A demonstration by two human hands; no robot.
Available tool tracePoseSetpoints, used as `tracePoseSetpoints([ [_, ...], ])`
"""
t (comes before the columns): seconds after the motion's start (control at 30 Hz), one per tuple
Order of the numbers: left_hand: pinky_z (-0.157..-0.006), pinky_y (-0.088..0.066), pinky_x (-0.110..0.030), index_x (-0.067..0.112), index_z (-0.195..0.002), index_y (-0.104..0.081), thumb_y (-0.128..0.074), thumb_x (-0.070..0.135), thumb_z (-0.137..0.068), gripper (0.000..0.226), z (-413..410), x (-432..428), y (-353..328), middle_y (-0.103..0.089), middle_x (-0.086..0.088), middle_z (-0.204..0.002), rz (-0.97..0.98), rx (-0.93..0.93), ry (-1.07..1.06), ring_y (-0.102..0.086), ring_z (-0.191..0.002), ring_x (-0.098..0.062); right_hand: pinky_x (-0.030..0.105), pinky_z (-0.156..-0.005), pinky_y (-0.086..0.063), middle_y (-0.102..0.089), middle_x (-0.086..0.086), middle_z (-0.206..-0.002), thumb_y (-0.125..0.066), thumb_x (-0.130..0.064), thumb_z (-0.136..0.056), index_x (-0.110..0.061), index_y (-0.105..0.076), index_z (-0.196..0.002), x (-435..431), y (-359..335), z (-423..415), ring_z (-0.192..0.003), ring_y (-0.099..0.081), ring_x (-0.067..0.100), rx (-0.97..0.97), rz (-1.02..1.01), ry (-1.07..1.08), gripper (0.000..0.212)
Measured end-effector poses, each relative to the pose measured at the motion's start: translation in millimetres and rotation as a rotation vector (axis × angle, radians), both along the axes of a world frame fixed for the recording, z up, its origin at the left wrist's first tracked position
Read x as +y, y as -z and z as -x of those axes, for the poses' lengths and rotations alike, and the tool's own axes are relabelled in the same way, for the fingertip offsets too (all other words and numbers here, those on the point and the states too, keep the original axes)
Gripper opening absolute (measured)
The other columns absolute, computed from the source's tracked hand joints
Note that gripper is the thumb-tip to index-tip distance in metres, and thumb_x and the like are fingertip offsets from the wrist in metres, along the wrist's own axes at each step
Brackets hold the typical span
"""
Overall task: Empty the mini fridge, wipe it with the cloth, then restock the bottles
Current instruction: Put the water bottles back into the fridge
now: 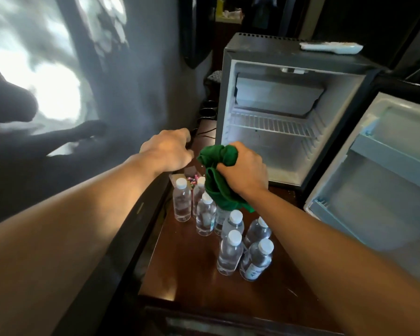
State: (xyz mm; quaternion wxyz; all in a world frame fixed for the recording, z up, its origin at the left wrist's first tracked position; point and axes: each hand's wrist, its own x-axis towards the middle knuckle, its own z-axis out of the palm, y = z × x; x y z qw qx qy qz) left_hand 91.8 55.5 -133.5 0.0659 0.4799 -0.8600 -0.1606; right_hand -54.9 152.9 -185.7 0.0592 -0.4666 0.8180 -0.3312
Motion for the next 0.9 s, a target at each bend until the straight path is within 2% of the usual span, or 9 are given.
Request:
tracePoseSetpoints([
  [0.2,-0.094,-0.048,-0.045,0.020,-0.131,-0.051,-0.043,0.023,-0.096,0.036,-28.2,23.7,0.0,-0.060,-0.007,-0.130,0.131,0.014,-0.057,-0.053,-0.119,-0.035,0.039,-0.078,-0.050,-0.062,-0.003,-0.107,-0.066,-0.043,-0.074,-0.035,-0.052,-0.106,-1.6,11.6,-43.9,-0.095,-0.061,0.030,-0.042,-0.004,-0.144,0.036],
  [0.37,-0.091,-0.048,-0.041,0.024,-0.134,-0.048,-0.041,0.030,-0.099,0.037,-50.9,24.8,11.4,-0.058,-0.002,-0.132,0.099,0.010,-0.120,-0.055,-0.115,-0.032,0.041,-0.084,-0.049,-0.060,-0.001,-0.115,-0.066,-0.041,-0.076,-0.034,-0.052,-0.115,-3.5,45.6,-79.4,-0.103,-0.059,0.030,-0.093,-0.072,-0.198,0.041],
  [0.47,-0.085,-0.046,-0.038,0.024,-0.133,-0.047,-0.043,0.036,-0.100,0.036,-65.2,23.6,33.0,-0.058,-0.001,-0.130,0.068,-0.008,-0.139,-0.055,-0.113,-0.030,0.043,-0.084,-0.051,-0.061,0.001,-0.114,-0.066,-0.040,-0.078,-0.025,-0.053,-0.112,-2.6,83.3,-98.9,-0.104,-0.059,0.028,-0.109,-0.127,-0.228,0.039],
  [0.53,-0.083,-0.045,-0.038,0.023,-0.133,-0.048,-0.044,0.035,-0.100,0.035,-72.1,22.6,50.5,-0.059,0.000,-0.128,0.054,-0.030,-0.117,-0.055,-0.110,-0.027,0.045,-0.082,-0.052,-0.059,0.002,-0.111,-0.065,-0.040,-0.078,-0.024,-0.051,-0.109,1.1,110.7,-109.7,-0.100,-0.060,0.030,-0.146,-0.191,-0.215,0.038],
  [0.63,-0.074,-0.040,-0.035,0.022,-0.133,-0.048,-0.047,0.033,-0.099,0.035,-79.1,22.1,78.6,-0.062,0.001,-0.121,0.024,-0.027,-0.088,-0.050,-0.095,-0.018,0.045,-0.084,-0.049,-0.055,0.003,-0.116,-0.065,-0.040,-0.079,-0.025,-0.049,-0.116,10.1,150.7,-123.6,-0.102,-0.058,0.034,-0.191,-0.293,-0.159,0.042],
  [0.77,-0.071,-0.038,-0.033,0.021,-0.132,-0.049,-0.047,0.034,-0.099,0.036,-84.7,22.1,112.3,-0.064,0.002,-0.116,-0.007,-0.042,-0.039,-0.050,-0.091,-0.014,0.042,-0.082,-0.043,-0.048,0.004,-0.124,-0.061,-0.038,-0.086,-0.024,-0.045,-0.122,15.3,194.8,-138.8,-0.106,-0.055,0.037,-0.244,-0.410,-0.089,0.042],
  [0.9,-0.071,-0.038,-0.033,0.021,-0.132,-0.048,-0.047,0.034,-0.099,0.035,-88.0,21.9,136.4,-0.062,0.002,-0.117,-0.047,-0.080,0.000,-0.048,-0.091,-0.013,0.047,-0.092,-0.043,-0.037,0.008,-0.135,-0.060,-0.039,-0.090,-0.021,-0.038,-0.133,8.6,217.2,-144.1,-0.119,-0.045,0.038,-0.359,-0.426,-0.034,0.052],
])
